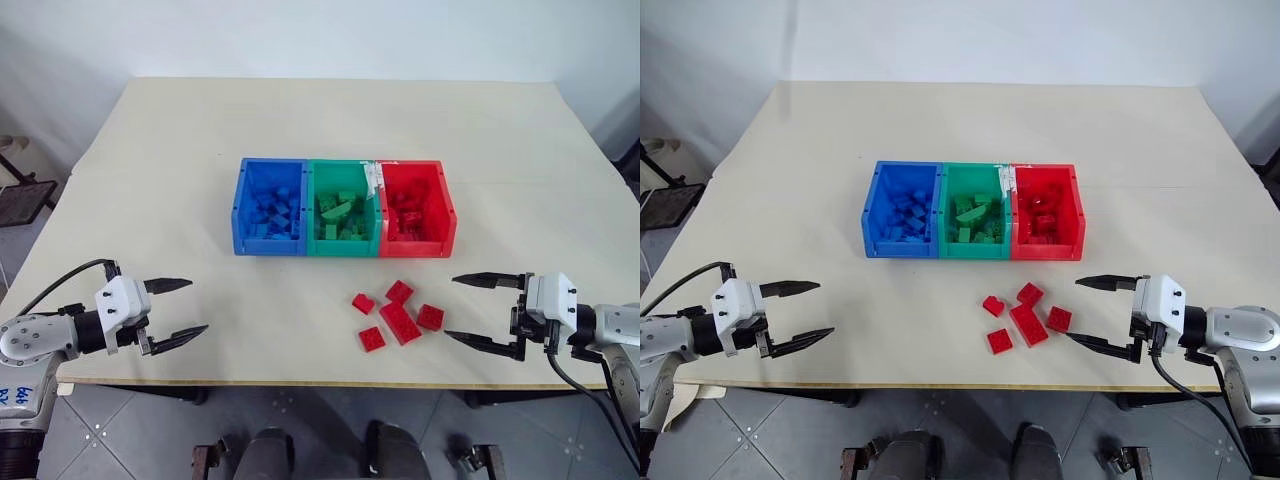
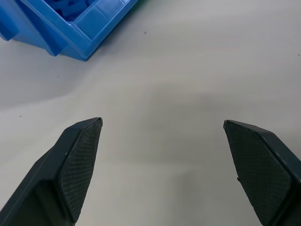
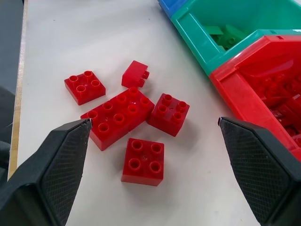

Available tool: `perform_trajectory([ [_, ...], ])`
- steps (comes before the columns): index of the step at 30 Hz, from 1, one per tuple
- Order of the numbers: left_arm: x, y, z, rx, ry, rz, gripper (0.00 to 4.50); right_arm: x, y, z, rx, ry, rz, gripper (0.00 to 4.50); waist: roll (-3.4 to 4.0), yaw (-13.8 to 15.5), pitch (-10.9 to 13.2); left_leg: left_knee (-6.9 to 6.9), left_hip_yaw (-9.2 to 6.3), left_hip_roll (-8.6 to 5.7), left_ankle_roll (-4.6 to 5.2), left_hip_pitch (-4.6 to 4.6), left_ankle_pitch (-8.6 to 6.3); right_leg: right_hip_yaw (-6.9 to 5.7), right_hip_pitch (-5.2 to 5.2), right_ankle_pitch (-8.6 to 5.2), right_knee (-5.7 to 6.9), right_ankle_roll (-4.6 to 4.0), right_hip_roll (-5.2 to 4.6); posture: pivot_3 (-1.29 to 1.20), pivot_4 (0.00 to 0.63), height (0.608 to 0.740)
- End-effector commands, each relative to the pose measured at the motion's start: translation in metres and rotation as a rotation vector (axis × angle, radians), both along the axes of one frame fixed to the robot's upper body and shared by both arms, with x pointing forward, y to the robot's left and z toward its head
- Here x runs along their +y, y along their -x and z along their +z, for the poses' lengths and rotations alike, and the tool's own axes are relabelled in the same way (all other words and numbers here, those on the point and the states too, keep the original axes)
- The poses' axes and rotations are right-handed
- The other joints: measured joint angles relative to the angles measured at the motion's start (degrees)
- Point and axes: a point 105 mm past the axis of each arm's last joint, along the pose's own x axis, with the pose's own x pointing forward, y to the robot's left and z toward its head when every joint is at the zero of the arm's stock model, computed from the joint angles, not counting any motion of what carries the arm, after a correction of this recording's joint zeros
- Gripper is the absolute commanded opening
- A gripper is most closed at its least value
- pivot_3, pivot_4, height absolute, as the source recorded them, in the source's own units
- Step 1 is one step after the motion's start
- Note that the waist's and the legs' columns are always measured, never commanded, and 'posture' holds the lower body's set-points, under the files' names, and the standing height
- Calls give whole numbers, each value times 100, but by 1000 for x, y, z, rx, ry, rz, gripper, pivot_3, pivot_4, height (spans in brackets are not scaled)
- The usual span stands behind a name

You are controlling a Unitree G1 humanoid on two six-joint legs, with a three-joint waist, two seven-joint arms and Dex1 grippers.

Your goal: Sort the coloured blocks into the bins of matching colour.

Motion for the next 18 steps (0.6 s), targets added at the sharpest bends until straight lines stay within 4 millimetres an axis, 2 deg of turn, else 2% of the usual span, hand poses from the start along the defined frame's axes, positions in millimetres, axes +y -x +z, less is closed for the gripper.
perform_trajectory([
  [1, -5, -3, 4, -14, 26, 10, 4351, -2, 1, 12, -53, -34, -40, 4500, 0, 3, 0, 0, 0, 0, 0, 0, 0, 0, 0, 0, 0, 0, 0, 0, 150, 740],
  [3, -13, -4, 6, -11, 67, -15, 4351, -7, 4, 12, -52, -36, -73, 4500, 0, 15, 0, 1, 0, 0, 0, 0, 0, 0, 0, 0, 1, 0, 0, 0, 150, 740],
  [9, -78, 5, 7, 21, 214, -184, 4351, -59, 26, 13, -14, 47, -251, 4500, 0, 48, 0, 16, 1, -1, 6, -5, -9, 1, 3, 1, 1, 1, -1, 0, 150, 740],
  [13, -116, 8, 17, -17, 267, -284, 4351, -86, 43, 1, 59, 125, -322, 4500, -3, 27, 1, 13, 3, 1, 6, 0, -9, 3, 7, 0, 0, 1, 0, 0, 150, 740],
  [16, -128, 9, 21, -23, 253, -346, 4351, -86, 45, -9, 160, 163, -334, 4500, 3, 4, -2, 18, 8, 2, 6, 2, -9, 9, 7, 1, 1, -1, 2, 0, 150, 740],
  [17, -129, 8, 22, -16, 252, -358, 4351, -82, 41, -10, 186, 173, -342, 4500, 6, -8, -4, 18, 14, 1, 6, 4, -9, 14, 7, 1, 0, -1, 2, 0, 150, 740],
  [18, -127, 8, 21, -6, 246, -365, 4351, -68, 35, -8, 196, 165, -317, 4500, 9, -21, -5, 15, 18, 1, 6, 8, -10, 19, 7, 1, 0, -1, 2, 0, 150, 740],
])
